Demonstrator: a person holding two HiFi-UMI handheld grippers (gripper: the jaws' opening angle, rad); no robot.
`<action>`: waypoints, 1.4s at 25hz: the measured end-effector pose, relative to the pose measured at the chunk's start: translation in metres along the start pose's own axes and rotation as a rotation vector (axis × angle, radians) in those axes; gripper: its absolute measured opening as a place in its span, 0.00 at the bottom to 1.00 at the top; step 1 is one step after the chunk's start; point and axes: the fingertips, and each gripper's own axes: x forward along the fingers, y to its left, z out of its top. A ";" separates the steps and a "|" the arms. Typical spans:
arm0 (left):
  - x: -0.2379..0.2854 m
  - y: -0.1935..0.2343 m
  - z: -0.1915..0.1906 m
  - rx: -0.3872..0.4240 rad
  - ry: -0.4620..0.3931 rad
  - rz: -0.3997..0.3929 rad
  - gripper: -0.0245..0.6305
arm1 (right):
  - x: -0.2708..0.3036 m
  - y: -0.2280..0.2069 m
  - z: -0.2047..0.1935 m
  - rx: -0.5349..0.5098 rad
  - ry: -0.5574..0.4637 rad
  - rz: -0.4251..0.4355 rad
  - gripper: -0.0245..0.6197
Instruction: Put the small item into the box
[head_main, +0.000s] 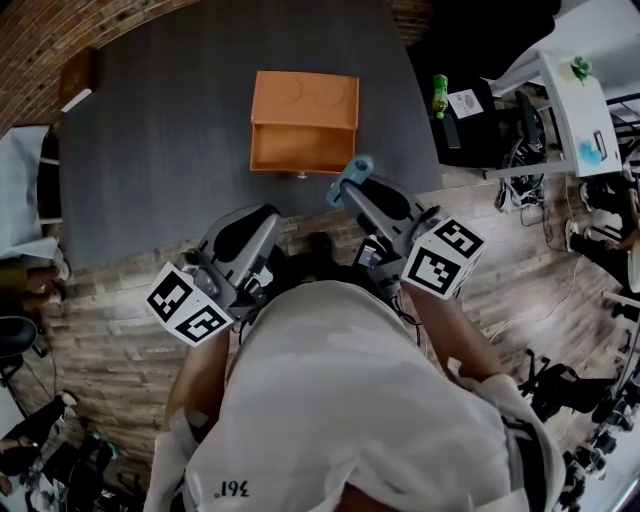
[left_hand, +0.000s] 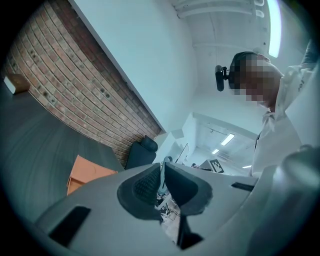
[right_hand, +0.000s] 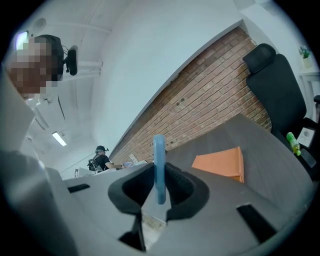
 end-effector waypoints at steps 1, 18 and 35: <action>-0.001 0.001 0.002 0.004 -0.001 -0.003 0.08 | 0.001 0.000 0.001 -0.003 -0.004 -0.002 0.16; 0.014 0.032 0.042 0.163 0.045 -0.005 0.17 | 0.034 0.003 0.055 -0.161 -0.026 -0.004 0.16; 0.046 0.143 -0.002 0.144 0.168 0.186 0.14 | 0.105 -0.063 0.024 -0.334 0.159 -0.121 0.16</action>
